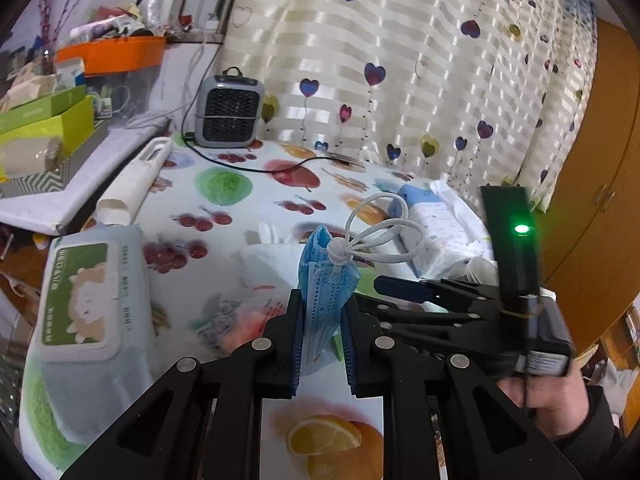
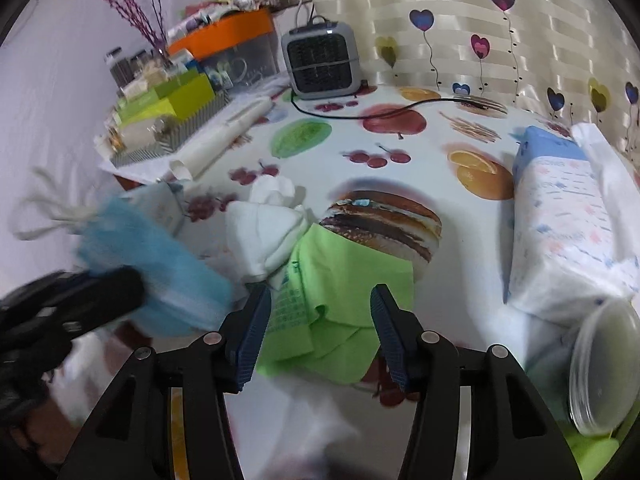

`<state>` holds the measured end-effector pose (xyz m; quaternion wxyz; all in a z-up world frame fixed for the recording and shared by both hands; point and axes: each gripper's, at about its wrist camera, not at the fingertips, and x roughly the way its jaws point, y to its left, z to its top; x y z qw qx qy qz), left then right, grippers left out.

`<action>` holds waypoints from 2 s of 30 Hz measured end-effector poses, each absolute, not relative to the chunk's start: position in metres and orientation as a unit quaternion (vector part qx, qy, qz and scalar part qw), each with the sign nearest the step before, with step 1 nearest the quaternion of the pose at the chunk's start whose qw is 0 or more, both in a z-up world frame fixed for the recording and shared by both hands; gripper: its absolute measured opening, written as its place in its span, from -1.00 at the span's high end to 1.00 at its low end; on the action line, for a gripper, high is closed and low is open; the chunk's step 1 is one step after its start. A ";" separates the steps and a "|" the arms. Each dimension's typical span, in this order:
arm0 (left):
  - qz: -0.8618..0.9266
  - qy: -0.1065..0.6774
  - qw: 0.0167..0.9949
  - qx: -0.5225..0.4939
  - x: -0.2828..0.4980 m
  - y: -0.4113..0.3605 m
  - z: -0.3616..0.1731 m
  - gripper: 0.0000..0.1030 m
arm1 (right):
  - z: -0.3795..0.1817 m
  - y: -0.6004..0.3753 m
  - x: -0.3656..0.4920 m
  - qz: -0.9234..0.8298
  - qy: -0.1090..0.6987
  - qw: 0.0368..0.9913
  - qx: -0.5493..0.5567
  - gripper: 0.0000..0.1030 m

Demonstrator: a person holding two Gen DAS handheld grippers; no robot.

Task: Organize soft objects
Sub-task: 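Grasp the green cloth with the right gripper while the left grasps the blue face mask, then lift the green cloth and mask and carry both over the white box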

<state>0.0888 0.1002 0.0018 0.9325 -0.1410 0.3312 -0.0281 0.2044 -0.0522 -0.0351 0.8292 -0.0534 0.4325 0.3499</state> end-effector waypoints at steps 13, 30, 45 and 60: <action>-0.031 0.342 0.928 -0.147 0.085 0.101 -0.006 0.69 | -0.051 -0.036 0.209 0.308 0.442 0.834 -0.118 0.31; -0.032 0.339 0.929 -0.148 0.067 0.095 -0.003 0.69 | -0.029 -0.066 0.178 0.335 0.436 0.833 -0.066 0.91; -0.055 0.321 0.937 -0.128 0.045 0.063 0.026 0.69 | 0.032 -0.107 0.127 0.357 0.366 0.859 -0.029 0.91; -0.090 0.300 0.945 -0.095 0.042 0.019 0.053 0.69 | 0.061 -0.156 0.105 0.340 0.321 0.884 -0.007 0.91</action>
